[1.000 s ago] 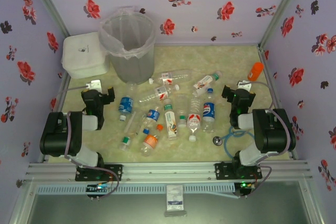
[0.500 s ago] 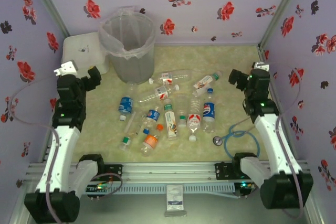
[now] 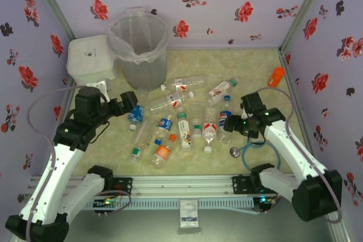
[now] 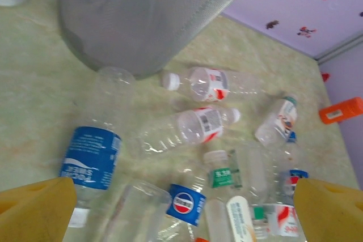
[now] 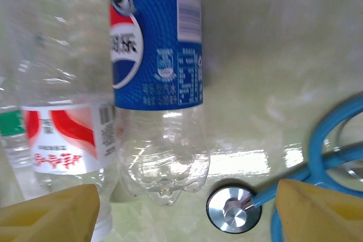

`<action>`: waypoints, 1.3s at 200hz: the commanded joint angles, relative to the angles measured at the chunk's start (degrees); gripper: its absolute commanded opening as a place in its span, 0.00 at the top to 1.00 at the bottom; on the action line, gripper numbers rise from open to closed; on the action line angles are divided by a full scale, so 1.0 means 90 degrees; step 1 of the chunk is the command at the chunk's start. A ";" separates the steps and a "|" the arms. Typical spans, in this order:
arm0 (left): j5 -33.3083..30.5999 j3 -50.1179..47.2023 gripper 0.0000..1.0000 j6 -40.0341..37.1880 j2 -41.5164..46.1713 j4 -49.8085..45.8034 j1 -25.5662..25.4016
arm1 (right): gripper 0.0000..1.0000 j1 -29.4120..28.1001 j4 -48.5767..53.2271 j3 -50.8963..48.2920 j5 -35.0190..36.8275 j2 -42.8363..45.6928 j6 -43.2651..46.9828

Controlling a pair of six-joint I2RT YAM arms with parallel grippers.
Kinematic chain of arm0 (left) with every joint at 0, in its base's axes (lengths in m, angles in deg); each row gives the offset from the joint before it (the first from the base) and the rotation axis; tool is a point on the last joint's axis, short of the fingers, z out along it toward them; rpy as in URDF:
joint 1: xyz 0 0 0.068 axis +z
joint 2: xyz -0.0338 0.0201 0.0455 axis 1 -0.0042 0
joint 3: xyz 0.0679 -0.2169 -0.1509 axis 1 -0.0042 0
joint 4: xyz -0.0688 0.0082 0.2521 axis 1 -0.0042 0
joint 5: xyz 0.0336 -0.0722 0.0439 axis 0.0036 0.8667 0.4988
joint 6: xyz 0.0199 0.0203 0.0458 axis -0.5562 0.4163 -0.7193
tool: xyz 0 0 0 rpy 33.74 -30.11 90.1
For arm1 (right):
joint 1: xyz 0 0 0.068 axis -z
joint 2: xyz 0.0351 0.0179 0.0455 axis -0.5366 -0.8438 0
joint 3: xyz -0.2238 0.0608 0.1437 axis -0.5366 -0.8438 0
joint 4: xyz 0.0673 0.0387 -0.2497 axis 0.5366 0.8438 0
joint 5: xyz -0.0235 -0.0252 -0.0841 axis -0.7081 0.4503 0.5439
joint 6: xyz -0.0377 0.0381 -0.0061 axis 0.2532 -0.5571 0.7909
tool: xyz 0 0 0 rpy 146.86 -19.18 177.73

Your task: Put the plastic bottles in the bin

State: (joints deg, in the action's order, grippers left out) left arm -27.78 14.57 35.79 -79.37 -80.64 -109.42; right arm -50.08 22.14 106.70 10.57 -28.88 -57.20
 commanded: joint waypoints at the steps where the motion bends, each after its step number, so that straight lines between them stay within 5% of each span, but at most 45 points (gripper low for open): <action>1: 0.0259 -0.0118 0.02 0.0454 0.0017 0.0304 -0.0129 | 0.18 -0.0044 -0.0499 -0.0083 -0.0394 -0.0456 -0.0039; 50: 0.0305 -0.0247 0.03 0.0626 -0.0121 0.0611 -0.0227 | 0.15 -0.0015 -0.1163 -0.0221 -0.0465 -0.1502 0.0165; 77: 0.0305 -0.0190 0.03 0.0719 -0.0215 0.0623 -0.0246 | 0.29 0.0014 -0.1185 -0.0137 -0.0512 -0.1792 0.0241; 123: 0.0609 -0.0254 0.05 0.1179 -0.0217 0.1207 -0.0304 | 0.49 0.0000 0.0175 0.0469 0.0369 -0.0553 0.0513; 145: 0.0919 -0.0420 0.05 0.1672 -0.0322 0.2104 -0.0573 | 0.54 -0.0106 0.0190 0.0742 -0.0043 0.0117 0.0780; 176: 0.0929 -0.0219 0.01 0.1746 -0.0862 0.2857 -0.1246 | 0.62 -0.0720 -0.0963 0.0612 -0.1723 0.0573 0.0840; 214: 0.0890 0.0089 0.00 0.1780 -0.1768 0.3540 -0.1913 | 0.69 -0.2145 -0.1550 0.0752 -0.1618 0.0397 0.1203; 260: 0.0777 0.0404 0.00 0.1721 -0.2648 0.3862 -0.2465 | 0.71 -0.2856 -0.2081 0.0965 -0.1766 0.0039 0.1288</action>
State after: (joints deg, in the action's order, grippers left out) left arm -20.74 15.51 51.05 -101.10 -49.99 -130.08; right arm -73.93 7.32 112.36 -3.57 -27.32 -47.75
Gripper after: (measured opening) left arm 0.996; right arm 0.507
